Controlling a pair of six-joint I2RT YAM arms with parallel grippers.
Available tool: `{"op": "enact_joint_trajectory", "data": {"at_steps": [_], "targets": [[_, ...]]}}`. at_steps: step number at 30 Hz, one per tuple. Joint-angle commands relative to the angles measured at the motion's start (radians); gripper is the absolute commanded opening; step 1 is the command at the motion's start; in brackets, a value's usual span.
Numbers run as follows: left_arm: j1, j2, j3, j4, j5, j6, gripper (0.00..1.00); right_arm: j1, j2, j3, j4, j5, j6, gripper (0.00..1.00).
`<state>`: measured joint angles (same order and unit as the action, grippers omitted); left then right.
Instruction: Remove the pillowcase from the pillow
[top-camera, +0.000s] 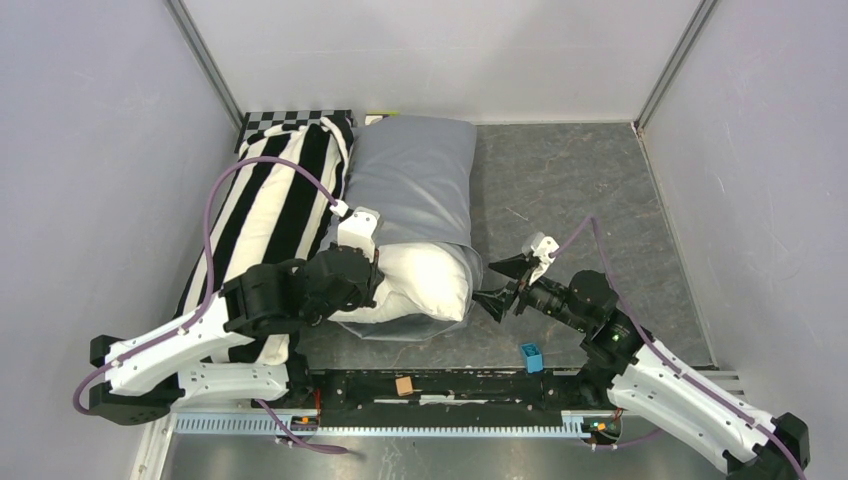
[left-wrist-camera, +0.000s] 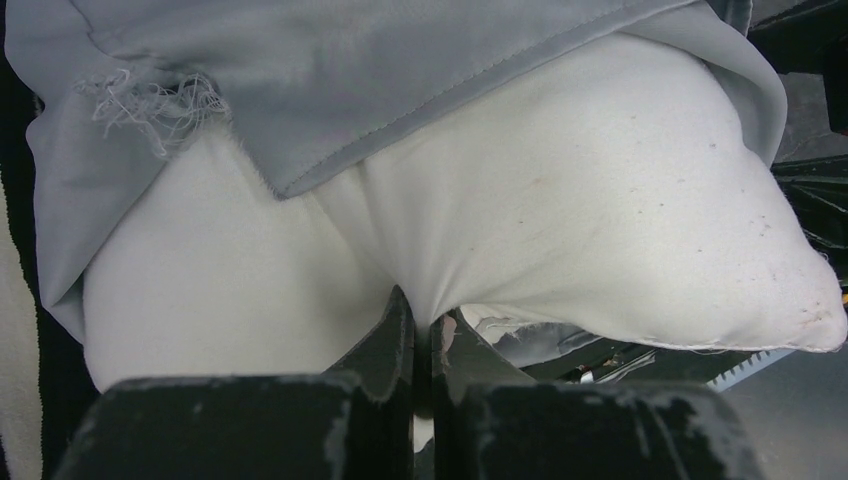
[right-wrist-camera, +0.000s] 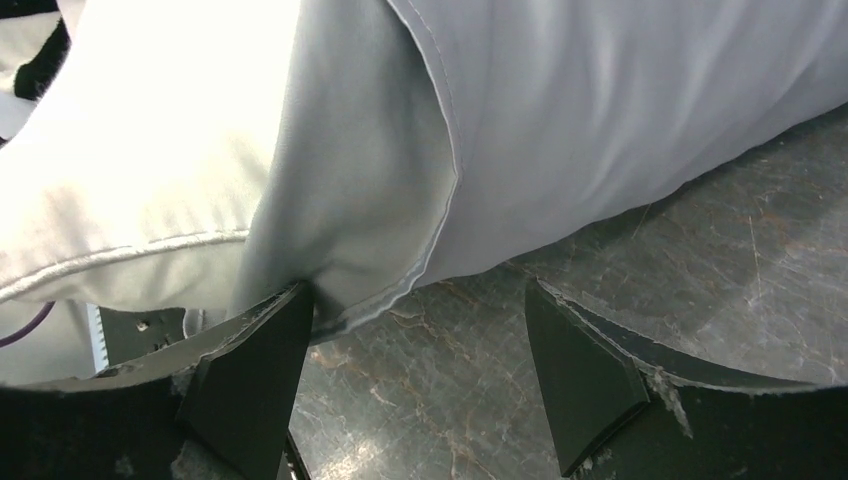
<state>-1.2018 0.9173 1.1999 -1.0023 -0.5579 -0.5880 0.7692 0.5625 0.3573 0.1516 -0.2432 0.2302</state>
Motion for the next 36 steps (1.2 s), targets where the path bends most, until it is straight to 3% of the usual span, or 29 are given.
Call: {"op": "enact_joint_trajectory", "data": {"at_steps": [1, 3, 5, 15, 22, 30, 36], "targets": [[0.002, -0.014, 0.062, 0.062, -0.037, -0.009, 0.02, -0.001, -0.040, 0.071, -0.113, 0.157, -0.011, 0.84], [0.002, -0.017, 0.063, 0.059, -0.037, -0.010, 0.02, -0.001, -0.066, 0.098, -0.204, 0.319, -0.010, 0.84], [0.001, -0.020, 0.061, 0.059, -0.039, -0.012, 0.02, -0.001, -0.095, 0.107, -0.229, 0.344, -0.031, 0.84], [0.002, 0.002, 0.069, 0.060, -0.031, -0.013, 0.02, -0.001, -0.046, 0.190, -0.175, 0.004, -0.028, 0.84], [0.002, 0.008, 0.081, 0.059, -0.025, -0.013, 0.02, 0.001, 0.040, 0.191, -0.105, -0.016, -0.016, 0.84], [0.002, 0.012, 0.086, 0.060, -0.018, -0.013, 0.02, 0.002, 0.129, 0.180, -0.104, 0.196, -0.011, 0.75], [0.002, -0.009, 0.099, 0.060, 0.005, -0.009, 0.02, 0.003, 0.258, 0.191, -0.046, 0.338, -0.039, 0.75]]}}
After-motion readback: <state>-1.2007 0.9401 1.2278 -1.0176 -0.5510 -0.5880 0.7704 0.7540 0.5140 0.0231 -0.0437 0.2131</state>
